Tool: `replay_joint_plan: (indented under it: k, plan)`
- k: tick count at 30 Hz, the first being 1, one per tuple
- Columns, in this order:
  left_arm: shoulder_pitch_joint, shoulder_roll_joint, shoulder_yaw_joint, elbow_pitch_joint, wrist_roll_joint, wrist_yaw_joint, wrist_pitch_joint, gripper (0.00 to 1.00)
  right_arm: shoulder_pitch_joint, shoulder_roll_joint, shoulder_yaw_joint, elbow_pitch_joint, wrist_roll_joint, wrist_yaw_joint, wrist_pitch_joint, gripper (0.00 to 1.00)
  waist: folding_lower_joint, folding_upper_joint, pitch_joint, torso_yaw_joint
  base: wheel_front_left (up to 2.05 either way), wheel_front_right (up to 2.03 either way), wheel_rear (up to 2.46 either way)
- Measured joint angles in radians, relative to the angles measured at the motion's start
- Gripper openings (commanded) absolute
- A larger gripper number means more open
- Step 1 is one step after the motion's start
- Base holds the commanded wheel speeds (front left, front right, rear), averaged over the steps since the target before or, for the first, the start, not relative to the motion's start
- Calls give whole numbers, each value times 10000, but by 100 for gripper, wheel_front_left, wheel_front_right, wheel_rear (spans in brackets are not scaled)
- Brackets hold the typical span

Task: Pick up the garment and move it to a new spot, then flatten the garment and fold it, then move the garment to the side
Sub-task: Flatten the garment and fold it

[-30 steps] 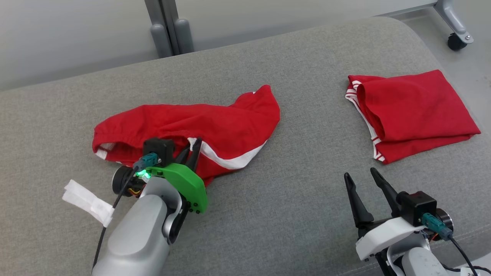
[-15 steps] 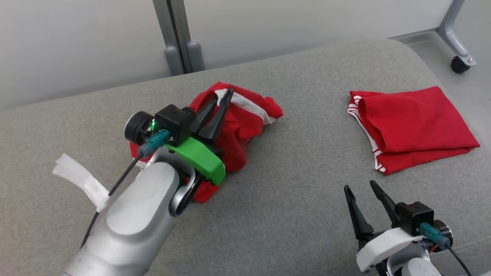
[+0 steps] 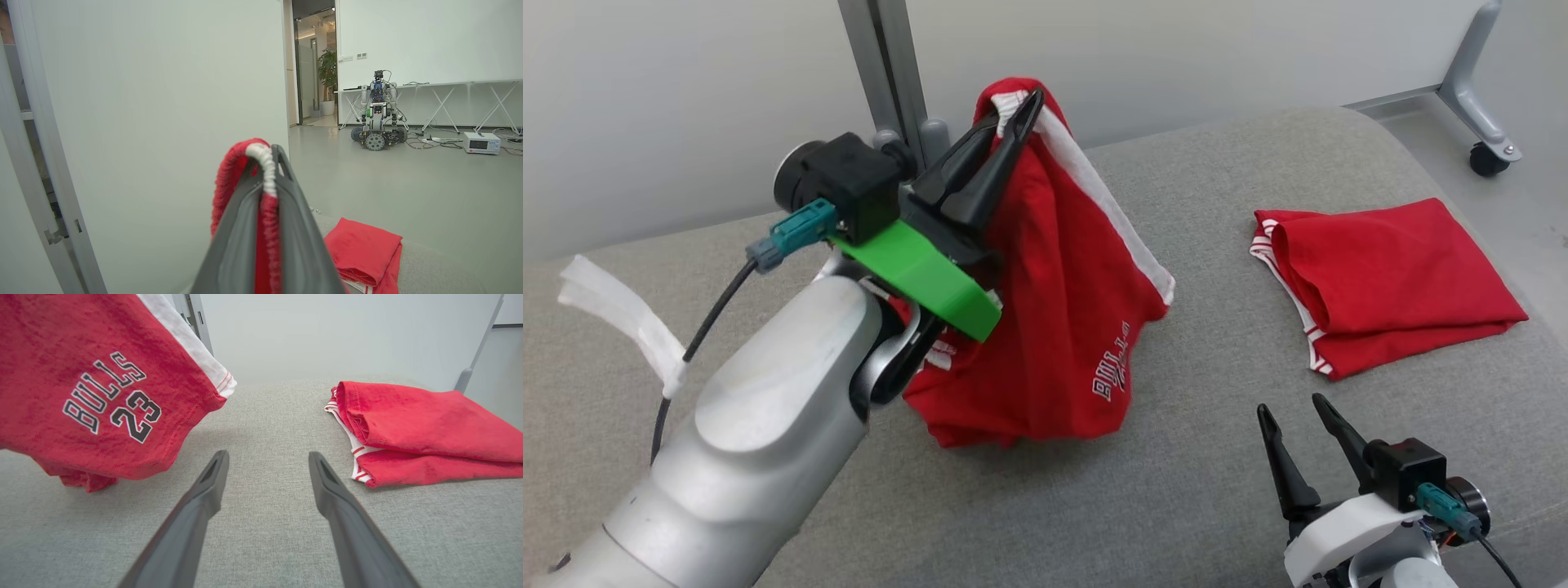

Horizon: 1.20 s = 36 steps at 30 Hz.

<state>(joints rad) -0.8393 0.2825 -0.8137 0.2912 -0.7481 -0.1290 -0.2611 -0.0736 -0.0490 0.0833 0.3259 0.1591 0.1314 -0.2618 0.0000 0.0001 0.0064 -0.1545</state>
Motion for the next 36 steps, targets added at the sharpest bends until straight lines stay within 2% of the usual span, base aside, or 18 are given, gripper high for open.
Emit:
replay_joint_plan:
  k: [7, 13, 18, 25, 26, 28, 29, 36]
  plan:
    - [1877, 794, -265, 598, -941, 0, 0, 0, 17, 0, -299, -148, -6, 0, 0, 100, 0, 0, 223, 77, 0, 0, 0]
    - [3502, 1177, -40, 1448, -1641, 0, 0, 0, 19, 2, -391, -209, -6, 0, 0, 100, 0, 0, 446, 272, 0, 0, 0]
    - [4208, 1243, 311, 2073, -1985, 0, -2, 0, 8, 0, -424, -207, -12, 0, 0, 100, 0, 0, 583, 431, 0, 0, 0]
    - [4639, 853, 888, 2855, -2199, 0, -12, 0, -79, 2, -420, -184, -21, 0, 0, 100, 0, 0, 668, 555, 0, 0, 0]
    - [4655, 790, 1018, 2951, -2128, 0, -12, 13, -94, 2, -416, -180, -27, 0, 0, 100, 0, 0, 668, 567, 0, 0, 0]
    - [4716, 660, 1333, 3055, -1992, 0, -12, 75, -109, 2, -422, -173, -48, 0, 0, 100, 0, 0, 651, 587, 0, 0, 0]
    - [4781, 585, 1476, 3095, -1858, 2, -12, 100, -123, 2, -433, -171, -67, 0, 0, 100, 0, 0, 639, 600, 0, 0, 0]
    - [5268, 249, 2516, 2974, -880, 142, -12, 100, -182, 2, -617, -144, -257, 0, 0, 100, 0, 0, 513, 751, 0, 0, 0]
